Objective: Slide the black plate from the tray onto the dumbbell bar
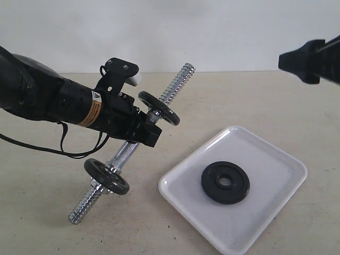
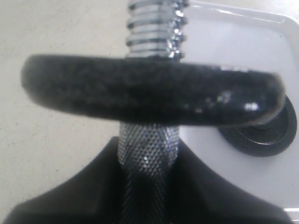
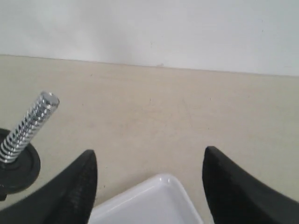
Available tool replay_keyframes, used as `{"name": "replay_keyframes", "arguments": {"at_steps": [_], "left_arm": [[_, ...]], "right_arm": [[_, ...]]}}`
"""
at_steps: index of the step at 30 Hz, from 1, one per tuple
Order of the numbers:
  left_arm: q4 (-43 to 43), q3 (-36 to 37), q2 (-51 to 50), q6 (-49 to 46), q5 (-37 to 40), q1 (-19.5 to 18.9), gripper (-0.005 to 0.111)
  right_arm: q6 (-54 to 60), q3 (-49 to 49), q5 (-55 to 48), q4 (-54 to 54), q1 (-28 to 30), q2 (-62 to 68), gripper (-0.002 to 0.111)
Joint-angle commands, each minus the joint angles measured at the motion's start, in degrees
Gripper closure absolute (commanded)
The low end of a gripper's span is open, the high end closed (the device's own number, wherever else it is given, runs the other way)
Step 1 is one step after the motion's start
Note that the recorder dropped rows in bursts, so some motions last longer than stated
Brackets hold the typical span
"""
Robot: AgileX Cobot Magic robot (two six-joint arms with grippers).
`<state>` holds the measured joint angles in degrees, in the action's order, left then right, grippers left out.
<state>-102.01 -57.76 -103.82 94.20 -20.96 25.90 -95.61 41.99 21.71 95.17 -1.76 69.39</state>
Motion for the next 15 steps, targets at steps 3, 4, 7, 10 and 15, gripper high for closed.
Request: {"name": "replay_keyframes", "arguments": {"at_steps": [3,4,7,10,15], "left_arm": [[2.06,-1.8,3.44,0.45,-1.96,-0.1,0.102],[2.06,-1.8,3.44,0.45,-1.96,-0.1,0.102],[2.06,-1.8,3.44,0.45,-1.96,-0.1,0.102],[2.06,-1.8,3.44,0.45,-1.96,-0.1,0.102],[2.06,-1.8,3.44,0.45,-1.96,-0.1,0.102]], "right_arm": [[-6.91,7.97,3.42,4.78,-0.05,-0.1,0.05],[-7.49,8.79,4.52,4.78,-0.05,-0.1,0.05],[-8.12,9.99,6.65,4.78,-0.98,-0.1,0.05],[-7.69,10.06,6.29,4.78,-4.28,0.04,0.05],[-7.23,10.06,2.82,4.78,-15.39,2.89,0.05]]}}
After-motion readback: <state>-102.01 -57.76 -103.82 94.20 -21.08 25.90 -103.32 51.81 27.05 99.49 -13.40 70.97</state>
